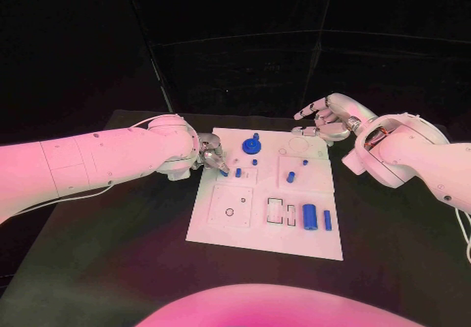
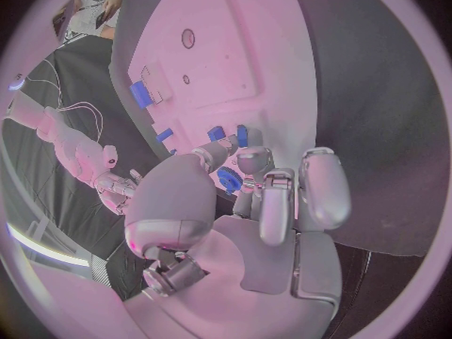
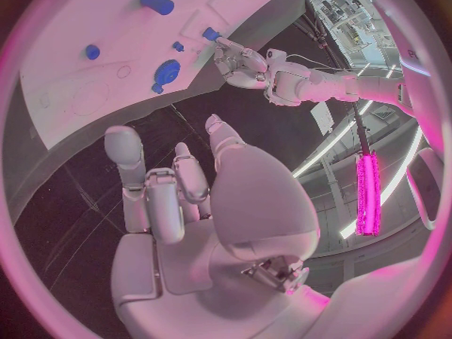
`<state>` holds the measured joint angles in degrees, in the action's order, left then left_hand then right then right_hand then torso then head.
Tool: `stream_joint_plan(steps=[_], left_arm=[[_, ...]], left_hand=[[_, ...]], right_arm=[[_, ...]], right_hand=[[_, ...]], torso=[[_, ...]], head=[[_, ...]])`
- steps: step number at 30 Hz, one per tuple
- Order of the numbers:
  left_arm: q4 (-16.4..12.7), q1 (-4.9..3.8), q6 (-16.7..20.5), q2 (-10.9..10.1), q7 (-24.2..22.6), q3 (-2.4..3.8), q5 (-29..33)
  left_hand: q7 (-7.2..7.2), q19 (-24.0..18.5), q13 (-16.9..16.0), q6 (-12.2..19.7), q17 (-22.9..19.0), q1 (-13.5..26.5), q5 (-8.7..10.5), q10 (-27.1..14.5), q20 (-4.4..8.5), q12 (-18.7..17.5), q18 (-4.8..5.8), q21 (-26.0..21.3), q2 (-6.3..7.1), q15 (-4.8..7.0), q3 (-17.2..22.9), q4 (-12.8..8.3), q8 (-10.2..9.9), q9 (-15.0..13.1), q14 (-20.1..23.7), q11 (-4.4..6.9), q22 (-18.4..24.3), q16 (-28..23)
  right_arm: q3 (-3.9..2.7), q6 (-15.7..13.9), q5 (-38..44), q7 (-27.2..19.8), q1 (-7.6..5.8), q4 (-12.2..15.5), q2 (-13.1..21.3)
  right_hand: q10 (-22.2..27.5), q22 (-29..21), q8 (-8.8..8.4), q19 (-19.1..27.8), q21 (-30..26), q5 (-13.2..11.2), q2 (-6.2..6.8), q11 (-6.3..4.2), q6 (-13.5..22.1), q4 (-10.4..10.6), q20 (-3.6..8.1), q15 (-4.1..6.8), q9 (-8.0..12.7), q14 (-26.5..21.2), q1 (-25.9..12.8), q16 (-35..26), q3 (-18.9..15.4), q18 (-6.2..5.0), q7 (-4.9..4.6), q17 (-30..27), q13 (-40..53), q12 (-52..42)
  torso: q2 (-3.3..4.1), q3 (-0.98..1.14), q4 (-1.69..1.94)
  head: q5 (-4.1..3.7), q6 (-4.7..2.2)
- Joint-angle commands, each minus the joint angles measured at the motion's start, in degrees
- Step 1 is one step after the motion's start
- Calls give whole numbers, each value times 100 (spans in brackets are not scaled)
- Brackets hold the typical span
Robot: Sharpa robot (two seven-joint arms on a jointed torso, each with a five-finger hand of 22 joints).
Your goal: Assemble the parts on the task board
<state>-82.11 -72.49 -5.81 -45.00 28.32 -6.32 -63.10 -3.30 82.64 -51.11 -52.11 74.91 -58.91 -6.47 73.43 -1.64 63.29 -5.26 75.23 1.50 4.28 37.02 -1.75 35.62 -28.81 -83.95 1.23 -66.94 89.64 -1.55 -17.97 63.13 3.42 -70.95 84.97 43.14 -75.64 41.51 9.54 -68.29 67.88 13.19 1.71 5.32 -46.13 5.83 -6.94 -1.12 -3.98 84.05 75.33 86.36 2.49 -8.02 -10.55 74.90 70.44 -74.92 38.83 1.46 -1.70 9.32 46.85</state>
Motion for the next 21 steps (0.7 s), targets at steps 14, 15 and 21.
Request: stream_joint_plan(steps=[14, 15, 21], left_arm=[[-6, 16, -256, 7, 52, -16, -60], [0, 16, -264, 15, 53, -16, -60], [45, 15, -344, 79, 63, -17, -58]], left_hand=[[16, 26, 8, -53, 1509, 37, -78, 60, 3, 12, 69, 28, -49, 38, 876, -812, 40, 4, -605, 4, -12, 36], [16, 26, -2, -54, 1509, 39, -80, 66, 3, 20, 69, 28, -48, 38, 877, -812, 41, 5, -605, 4, -12, 36], [33, 23, -91, -100, 1509, 138, -90, 141, 5, 89, 68, 22, -18, 39, 840, -771, 63, 15, -605, 11, -6, 36]], right_arm=[[-4, 33, 9, -20, -9, 4, 0], [-4, 32, 9, -20, -9, 4, 0], [-4, 31, 9, -21, -9, 6, 1]], right_hand=[[23, -8, 33, 32, -22, 36, -39, 7, 31, 1, 14, 31, 5, 415, 39, -17, -61, -45, 3, 731, 1, 1], [23, -8, 33, 32, -22, 36, -39, 7, 31, 1, 14, 31, 5, 415, 39, -17, -61, -45, 3, 731, 1, 1], [23, -8, 33, 32, -22, 36, -39, 7, 31, 1, 14, 31, 5, 415, 39, -17, -61, -45, 3, 731, 1, 1]], torso=[[1, 2, -1], [1, 2, -3], [3, 4, -10]], head=[[-1, 14], [-1, 16], [-6, 26]])
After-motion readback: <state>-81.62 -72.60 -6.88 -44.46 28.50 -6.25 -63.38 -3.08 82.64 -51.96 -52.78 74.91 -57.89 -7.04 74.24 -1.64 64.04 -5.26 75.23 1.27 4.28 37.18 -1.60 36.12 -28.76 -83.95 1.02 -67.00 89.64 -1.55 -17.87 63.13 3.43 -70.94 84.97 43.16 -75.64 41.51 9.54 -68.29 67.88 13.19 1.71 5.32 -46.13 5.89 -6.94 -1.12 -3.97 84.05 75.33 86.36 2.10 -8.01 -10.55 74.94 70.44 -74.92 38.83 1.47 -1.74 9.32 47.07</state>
